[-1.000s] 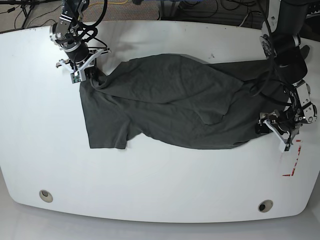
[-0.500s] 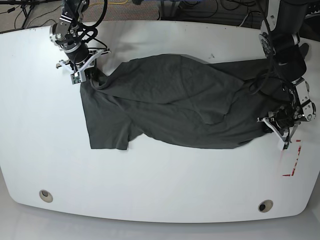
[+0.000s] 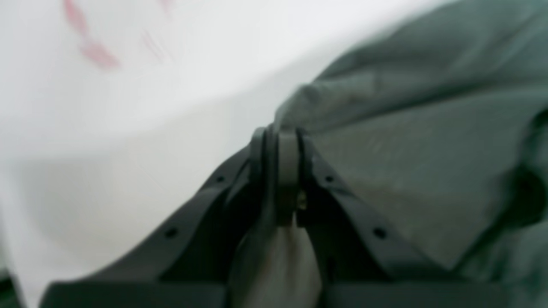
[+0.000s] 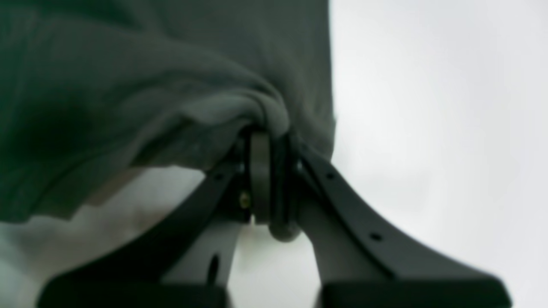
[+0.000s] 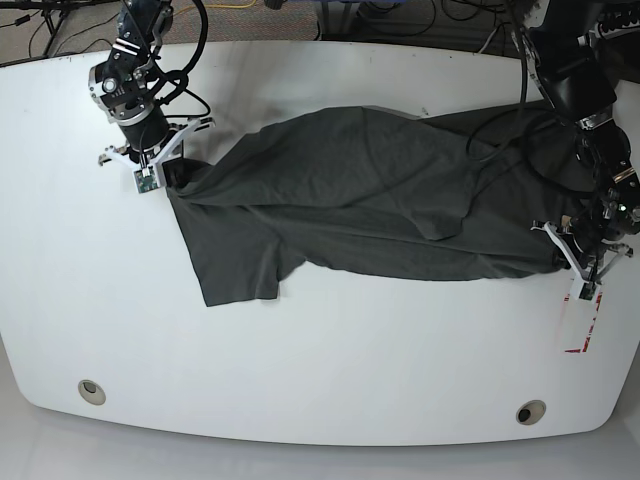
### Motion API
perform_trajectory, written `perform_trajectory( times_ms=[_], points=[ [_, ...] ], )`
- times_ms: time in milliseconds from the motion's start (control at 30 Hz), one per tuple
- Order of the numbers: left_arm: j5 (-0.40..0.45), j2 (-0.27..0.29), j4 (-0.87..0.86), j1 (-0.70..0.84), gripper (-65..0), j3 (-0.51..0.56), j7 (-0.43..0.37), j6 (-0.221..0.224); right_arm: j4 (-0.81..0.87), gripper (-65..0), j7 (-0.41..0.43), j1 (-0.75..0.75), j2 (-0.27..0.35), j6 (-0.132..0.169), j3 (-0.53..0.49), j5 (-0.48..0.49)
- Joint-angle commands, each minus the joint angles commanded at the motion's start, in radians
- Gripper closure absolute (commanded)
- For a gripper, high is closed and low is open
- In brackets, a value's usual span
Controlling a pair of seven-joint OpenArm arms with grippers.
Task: Layout the t-shirt on the table in an organized manner, then fold the t-shirt properly
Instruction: 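Pull the hem corner with the left gripper away from the right gripper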
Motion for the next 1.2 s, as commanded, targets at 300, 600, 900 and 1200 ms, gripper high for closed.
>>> perform_trajectory(
  times_ms=[300, 600, 900, 1200],
  points=[
    [-0.006, 0.006, 0.163, -0.098, 0.0, -0.069, 0.13, 0.002, 0.002, 0.0, -0.089, 0.166, 0.081, 0.005, -0.003, 0.003],
    [-0.005, -0.002, 0.265, -0.333, 0.0, -0.123, 0.272, 0.002, 0.011, 0.0, -0.229, 0.402, 0.196, 0.007, -0.037, 0.006],
    [-0.003, -0.048, 0.287, -0.634, 0.0, -0.12, 0.39, 0.002, 0.066, 0.0, -0.397, 0.715, 0.272, 0.007, -0.069, 0.0],
    [-0.003, -0.094, 0.284, -0.858, 0.0, -0.077, 0.445, 0.002, 0.071, 0.0, -0.514, 0.956, 0.376, 0.007, -0.175, 0.006]
  ],
)
